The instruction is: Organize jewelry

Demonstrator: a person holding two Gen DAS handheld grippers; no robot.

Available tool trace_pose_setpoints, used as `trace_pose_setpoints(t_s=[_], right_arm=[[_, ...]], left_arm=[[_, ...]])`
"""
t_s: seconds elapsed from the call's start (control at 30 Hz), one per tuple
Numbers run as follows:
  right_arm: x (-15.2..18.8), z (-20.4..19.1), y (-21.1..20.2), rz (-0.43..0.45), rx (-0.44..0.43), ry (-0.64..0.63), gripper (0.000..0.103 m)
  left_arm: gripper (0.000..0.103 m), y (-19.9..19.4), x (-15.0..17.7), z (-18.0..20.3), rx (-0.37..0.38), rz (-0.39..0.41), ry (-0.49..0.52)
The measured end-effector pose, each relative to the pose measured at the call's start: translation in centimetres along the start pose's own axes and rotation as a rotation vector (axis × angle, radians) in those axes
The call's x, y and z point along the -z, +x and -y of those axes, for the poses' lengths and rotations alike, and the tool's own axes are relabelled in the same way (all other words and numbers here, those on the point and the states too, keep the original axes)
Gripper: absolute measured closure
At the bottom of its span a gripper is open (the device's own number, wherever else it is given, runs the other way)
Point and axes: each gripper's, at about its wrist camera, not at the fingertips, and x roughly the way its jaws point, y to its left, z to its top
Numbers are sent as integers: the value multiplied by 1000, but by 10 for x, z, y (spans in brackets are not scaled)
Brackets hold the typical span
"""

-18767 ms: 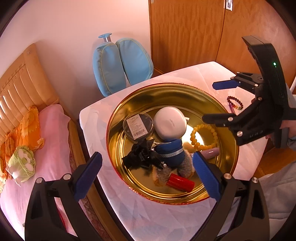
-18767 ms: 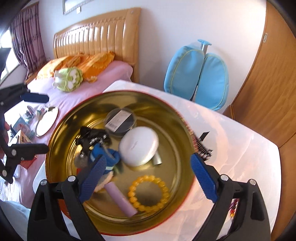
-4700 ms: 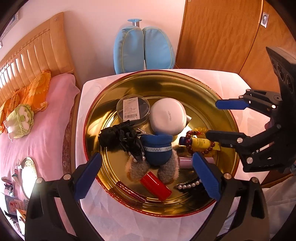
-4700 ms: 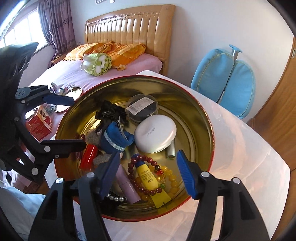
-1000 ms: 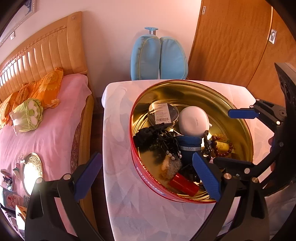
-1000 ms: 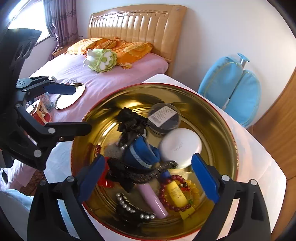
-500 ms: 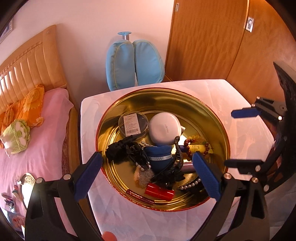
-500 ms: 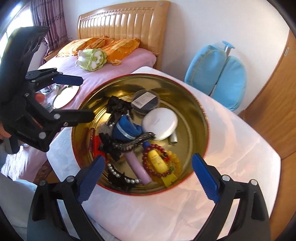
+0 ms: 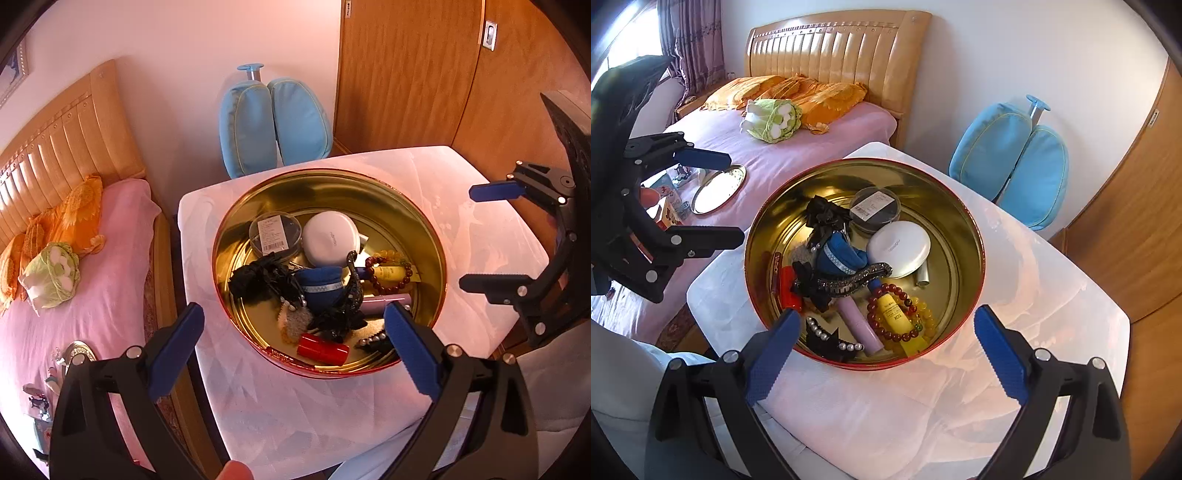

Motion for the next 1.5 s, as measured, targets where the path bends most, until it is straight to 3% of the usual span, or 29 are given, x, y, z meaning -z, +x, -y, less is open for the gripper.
trace_pose_setpoints(t_s=[0.2,0.4,0.97,1.5], right_arm=[[1,-7,-10,10,40,18,7],[10,-11,-12,-15,65,52,7],[11,-9,-12,-22,90,69,7],[9,-11,-10,-21,86,62,7]], left_arm=[[8,-12,-4,-2,-25,60,11],[8,-6,2,0,2,33,38],[8,-2,-5,2,42,49,70],[8,-1,-5,1,29,46,62]])
